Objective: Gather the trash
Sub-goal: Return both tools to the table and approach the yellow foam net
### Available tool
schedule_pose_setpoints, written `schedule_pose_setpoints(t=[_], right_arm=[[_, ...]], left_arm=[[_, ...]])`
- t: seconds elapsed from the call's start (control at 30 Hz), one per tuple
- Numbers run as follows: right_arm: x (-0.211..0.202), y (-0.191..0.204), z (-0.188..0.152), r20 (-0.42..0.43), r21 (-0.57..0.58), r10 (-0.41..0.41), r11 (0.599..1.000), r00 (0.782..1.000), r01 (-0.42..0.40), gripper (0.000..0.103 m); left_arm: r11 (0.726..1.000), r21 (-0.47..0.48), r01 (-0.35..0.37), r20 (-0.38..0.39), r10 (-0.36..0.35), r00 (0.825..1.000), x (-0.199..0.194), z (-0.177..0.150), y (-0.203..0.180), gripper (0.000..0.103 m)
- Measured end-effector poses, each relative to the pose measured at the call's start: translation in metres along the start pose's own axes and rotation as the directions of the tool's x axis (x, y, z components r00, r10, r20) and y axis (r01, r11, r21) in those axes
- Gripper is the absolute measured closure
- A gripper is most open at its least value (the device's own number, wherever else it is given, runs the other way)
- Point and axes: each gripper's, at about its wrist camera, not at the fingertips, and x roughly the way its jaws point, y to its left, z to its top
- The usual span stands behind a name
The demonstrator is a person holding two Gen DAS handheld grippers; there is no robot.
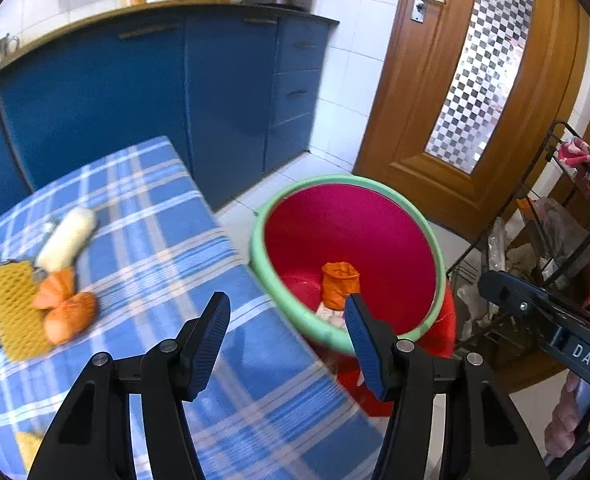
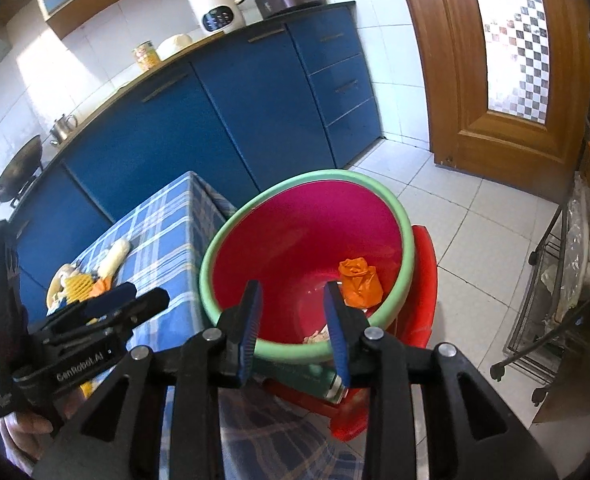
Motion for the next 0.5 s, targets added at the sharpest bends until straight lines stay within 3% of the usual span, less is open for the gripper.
schedule_pose_setpoints(t=[0.3,0.5], right_arm=[[-0.02,0.033,-0.016,0.006,-0.032,0.064,0.997,0.998,-0.064,0.065],[-0.029,0.059,-0.025,0.008,-0.069,0.105,0.992,0.994,-0.105,0.065]], left_arm=[[0.994,-0.055,-0.094,0.016,0.095,0.995,-0.048,-0.022,0.035,0.042],[0.979,-0.094,-0.183,0.022,0.185,0.982,-0.081,-0.041,0.064,0.042]])
